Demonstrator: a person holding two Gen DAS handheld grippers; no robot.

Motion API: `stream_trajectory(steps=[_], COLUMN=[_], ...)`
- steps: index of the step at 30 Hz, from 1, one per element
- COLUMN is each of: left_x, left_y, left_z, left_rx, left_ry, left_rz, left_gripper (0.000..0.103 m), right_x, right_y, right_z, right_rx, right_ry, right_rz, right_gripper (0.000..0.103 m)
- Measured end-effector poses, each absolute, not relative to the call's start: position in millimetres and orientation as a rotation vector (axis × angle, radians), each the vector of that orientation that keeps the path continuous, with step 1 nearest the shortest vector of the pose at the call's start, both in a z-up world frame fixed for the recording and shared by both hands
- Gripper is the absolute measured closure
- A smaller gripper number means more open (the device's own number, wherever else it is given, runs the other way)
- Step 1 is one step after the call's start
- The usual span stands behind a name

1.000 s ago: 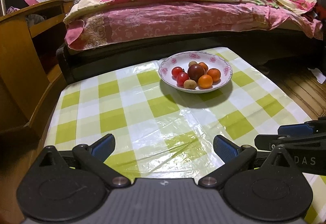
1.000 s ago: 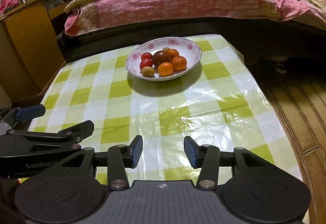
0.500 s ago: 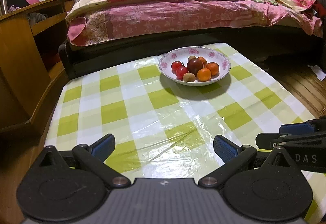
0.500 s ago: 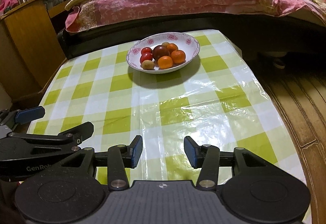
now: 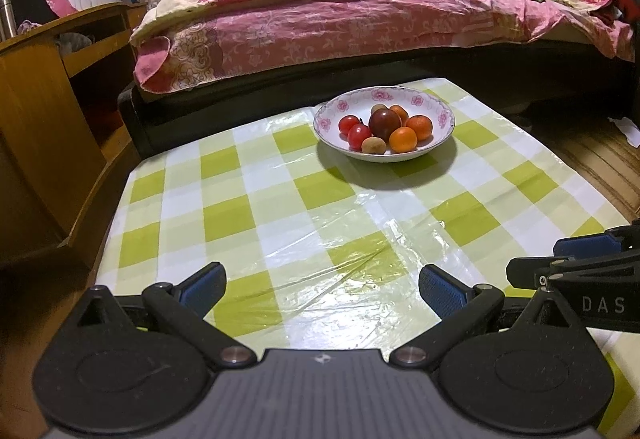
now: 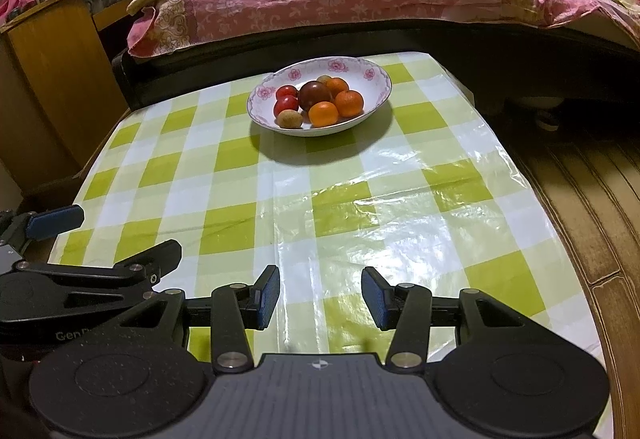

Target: Organize fruits

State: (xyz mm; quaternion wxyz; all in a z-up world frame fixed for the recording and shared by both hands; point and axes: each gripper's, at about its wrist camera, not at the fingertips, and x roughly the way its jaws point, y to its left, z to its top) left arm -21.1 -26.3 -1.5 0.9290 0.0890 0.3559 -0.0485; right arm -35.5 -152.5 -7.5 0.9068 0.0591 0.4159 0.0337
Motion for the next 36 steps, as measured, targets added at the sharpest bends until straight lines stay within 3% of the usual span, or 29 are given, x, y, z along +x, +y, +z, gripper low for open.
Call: stream_trajectory(steps=[36], left_x=[-24.5], left_y=[-29.1], left_z=[0.8], left_rx=[0.220], left_ry=[0.686], left_rz=[-0.074], left_gripper=[0.000], right_x=[-34.9], right_y=[-153.6], right_z=[-8.4], right_rx=[0.123], right_ry=[0.862], right_rz=[0.065], right_gripper=[0.060])
